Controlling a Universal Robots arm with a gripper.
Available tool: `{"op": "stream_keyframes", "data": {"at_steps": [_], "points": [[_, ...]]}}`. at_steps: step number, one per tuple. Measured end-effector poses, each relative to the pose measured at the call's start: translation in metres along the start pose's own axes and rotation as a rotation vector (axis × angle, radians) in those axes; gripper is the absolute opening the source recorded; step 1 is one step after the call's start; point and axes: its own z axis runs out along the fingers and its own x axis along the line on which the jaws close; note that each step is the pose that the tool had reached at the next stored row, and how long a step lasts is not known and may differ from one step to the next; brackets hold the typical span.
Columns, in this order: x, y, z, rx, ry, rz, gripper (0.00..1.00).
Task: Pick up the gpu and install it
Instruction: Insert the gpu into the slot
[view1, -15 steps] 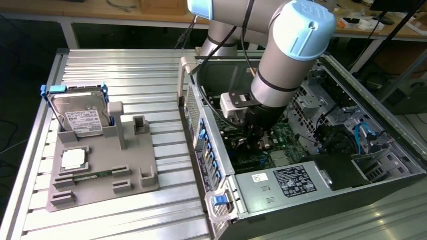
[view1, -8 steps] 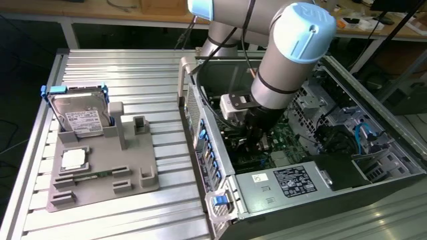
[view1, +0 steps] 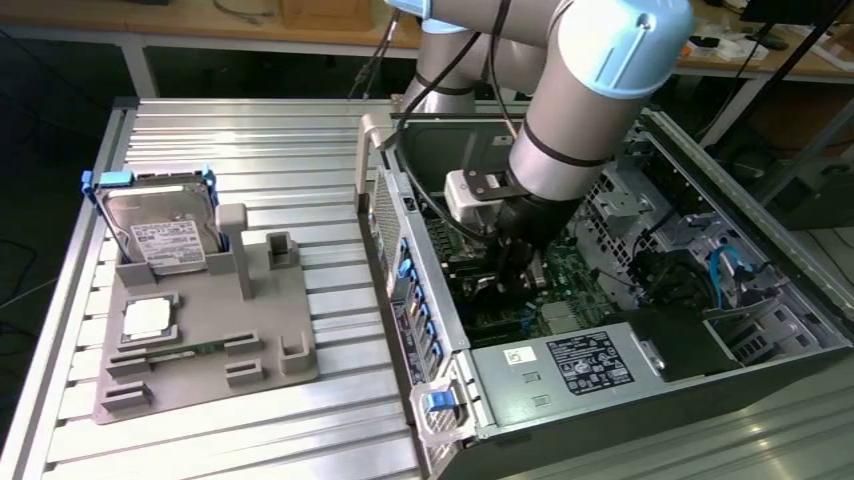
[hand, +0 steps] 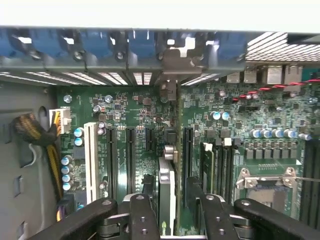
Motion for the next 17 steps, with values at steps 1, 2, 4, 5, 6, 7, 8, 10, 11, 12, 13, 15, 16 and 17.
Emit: {"op": "stream_keyframes", "data": {"at_steps": [1,2,4,5,6,7,8,10,11,12,13,15,16,17], "points": [[0.0,-0.0001,-0.0018,-0.0001,0.0001,0.0,0.4],[0.0,-0.0001,-0.0034,-0.0001,0.0001,0.0,0.4],[-0.001,-0.0002,-0.0069,0.0001,-0.0001,0.0,0.4],[-0.001,-0.0003,-0.0103,-0.0001,0.0001,0.0,0.4],[-0.001,-0.0003,-0.0115,0.0,0.0,0.0,0.38],[-0.001,-0.0003,-0.0126,0.0,0.0,0.0,0.38],[-0.001,-0.0004,-0.0137,-0.0001,0.0001,0.0,0.32],[-0.001,-0.0004,-0.0152,0.0,0.0,0.0,0.19],[-0.001,-0.0004,-0.0161,0.0,-0.0001,0.0,0.19],[-0.001,-0.0005,-0.0171,-0.0001,0.0,0.0,0.13],[-0.001,-0.0005,-0.0177,0.0,0.0,0.0,0.11],[-0.001,-0.0005,-0.0177,0.0001,-0.0002,0.0,0.11],[-0.001,-0.0005,-0.0177,0.0001,-0.0002,0.0,0.11],[-0.001,-0.0005,-0.0178,0.0,-0.0001,0.0,0.11]]}}
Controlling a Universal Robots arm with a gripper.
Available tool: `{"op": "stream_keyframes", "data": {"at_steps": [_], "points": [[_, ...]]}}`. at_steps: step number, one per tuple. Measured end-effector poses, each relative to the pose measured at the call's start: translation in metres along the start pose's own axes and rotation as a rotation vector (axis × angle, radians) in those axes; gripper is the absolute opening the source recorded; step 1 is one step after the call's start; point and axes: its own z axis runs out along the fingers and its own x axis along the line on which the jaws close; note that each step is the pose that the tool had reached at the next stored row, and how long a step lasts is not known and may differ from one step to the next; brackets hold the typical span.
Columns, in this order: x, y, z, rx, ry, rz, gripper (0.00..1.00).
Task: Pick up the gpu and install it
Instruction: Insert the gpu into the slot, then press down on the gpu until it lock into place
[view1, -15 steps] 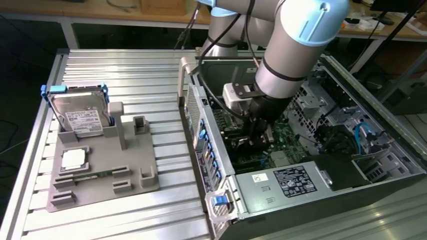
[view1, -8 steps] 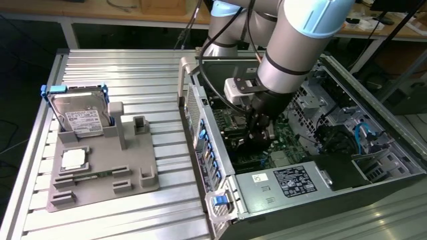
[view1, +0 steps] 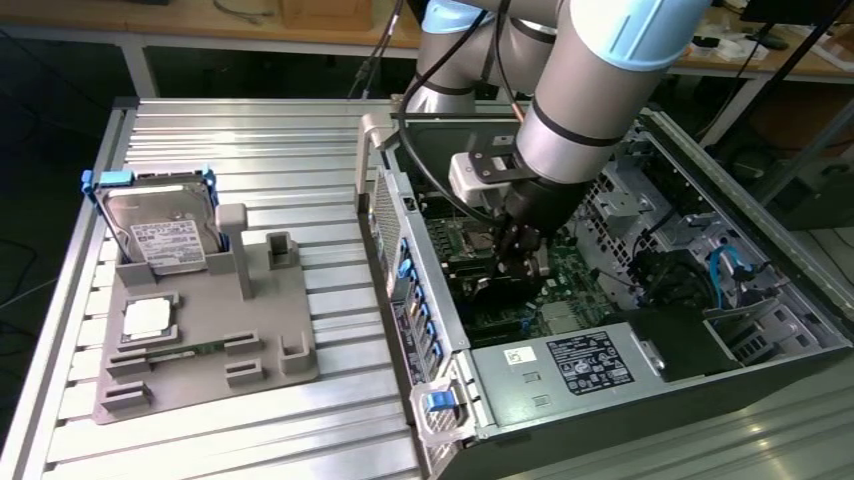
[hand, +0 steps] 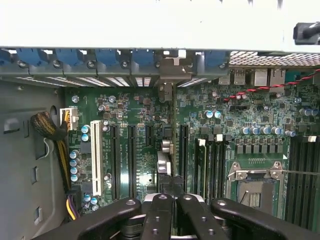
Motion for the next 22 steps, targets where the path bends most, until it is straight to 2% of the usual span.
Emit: {"op": "stream_keyframes", "data": {"at_steps": [13,16,19,20,21,22], "points": [[0.0,0.0003,-0.0006,-0.0001,0.0002,0.0,0.11],[-0.001,0.0002,-0.0081,-0.0002,0.0005,0.0,0.11],[-0.002,-0.0002,-0.0212,-0.0004,0.0003,0.0,0.11],[-0.002,-0.0003,-0.0255,-0.0023,0.0004,0.0,0.11],[-0.002,-0.0004,-0.0275,-0.0082,0.0003,0.0,0.11],[-0.002,-0.0005,-0.0285,-0.0216,0.0002,0.001,0.11]]}}
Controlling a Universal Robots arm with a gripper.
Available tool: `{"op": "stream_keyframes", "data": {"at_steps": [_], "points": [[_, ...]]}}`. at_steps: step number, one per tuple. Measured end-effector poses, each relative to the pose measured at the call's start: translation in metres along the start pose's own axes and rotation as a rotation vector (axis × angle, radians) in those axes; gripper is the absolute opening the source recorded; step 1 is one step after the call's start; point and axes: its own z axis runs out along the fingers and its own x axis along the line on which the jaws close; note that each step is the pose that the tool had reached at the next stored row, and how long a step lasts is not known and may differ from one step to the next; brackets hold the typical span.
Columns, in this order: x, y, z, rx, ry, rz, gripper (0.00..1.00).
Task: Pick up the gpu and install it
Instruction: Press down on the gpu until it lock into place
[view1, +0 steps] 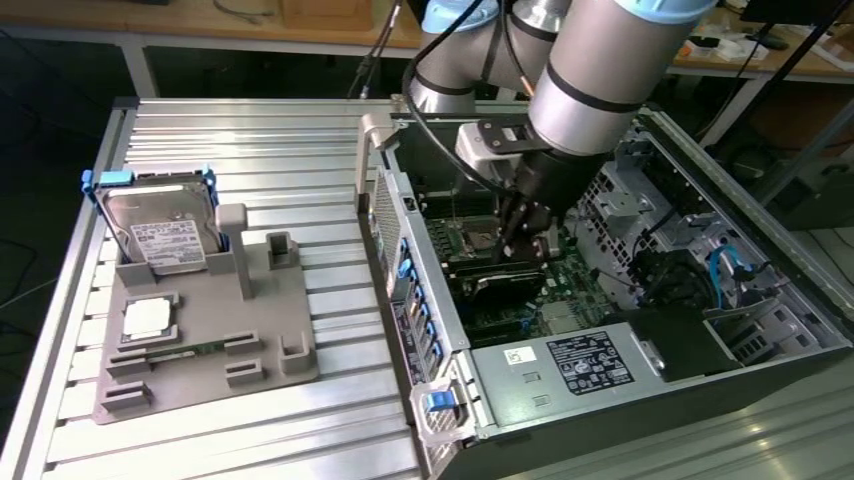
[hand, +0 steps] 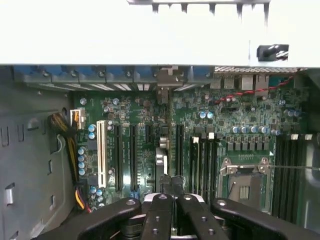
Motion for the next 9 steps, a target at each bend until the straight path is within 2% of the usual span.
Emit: {"op": "stream_keyframes", "data": {"at_steps": [1,2,3,4,5,6,9], "points": [[0.0,0.0,-0.0001,-0.0179,-0.0004,0.001,0.11],[0.0,-0.0001,-0.0003,-0.0485,-0.0002,0.003,0.11],[0.0,-0.0002,-0.0004,-0.0888,-0.0002,0.006,0.11],[0.0,-0.0002,-0.0004,-0.1226,-0.0001,0.008,0.11],[0.0,-0.0002,-0.0004,-0.1507,-0.0004,0.01,0.11],[0.0,-0.0002,-0.0003,-0.1664,-0.0004,0.011,0.11],[0.0,-0.0002,-0.0004,-0.2307,-0.0005,0.015,0.11]]}}
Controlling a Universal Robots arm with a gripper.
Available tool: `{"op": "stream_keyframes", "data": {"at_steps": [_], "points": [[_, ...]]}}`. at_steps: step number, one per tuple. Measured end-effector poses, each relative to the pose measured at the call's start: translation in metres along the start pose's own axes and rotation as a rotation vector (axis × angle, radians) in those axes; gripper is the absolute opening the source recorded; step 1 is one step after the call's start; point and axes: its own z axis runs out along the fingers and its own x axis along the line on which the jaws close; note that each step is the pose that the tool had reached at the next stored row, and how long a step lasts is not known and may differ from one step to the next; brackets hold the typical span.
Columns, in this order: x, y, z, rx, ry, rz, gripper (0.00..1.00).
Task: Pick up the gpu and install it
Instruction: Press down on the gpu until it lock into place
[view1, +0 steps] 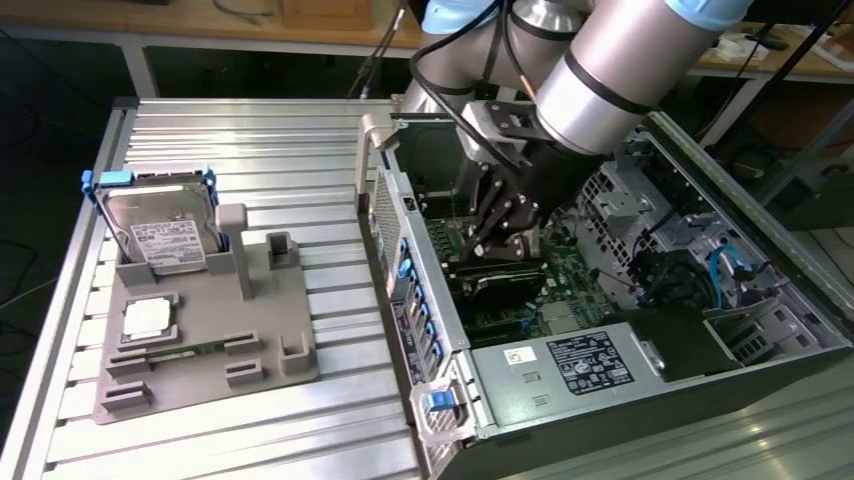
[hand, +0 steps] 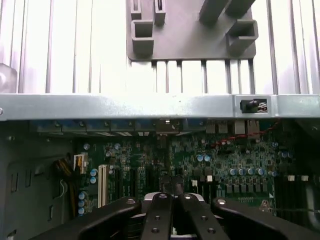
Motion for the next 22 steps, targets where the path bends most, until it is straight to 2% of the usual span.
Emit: {"op": "stream_keyframes", "data": {"at_steps": [1,2,3,4,5,7,10,14,22], "points": [[0.0,-0.0001,0.0,-0.0161,0.0,0.001,0.11],[0.0,-0.0001,0.0,-0.0358,-0.0002,0.002,0.11],[0.0,-0.0002,0.0,-0.0526,-0.0001,0.003,0.11],[0.0,-0.0003,0.0,-0.0825,-0.0001,0.005,0.11],[0.0,-0.0003,0.0,-0.0974,-0.0003,0.006,0.11],[0.0,0.0004,0.0007,-0.1149,-0.0002,0.007,0.11],[0.0,0.002,0.0029,-0.1265,-0.0003,0.008,0.11],[0.0,0.0032,0.0055,-0.1387,-0.0003,0.009,0.11],[0.001,0.003,0.0112,-0.1568,-0.0003,0.01,0.11]]}}
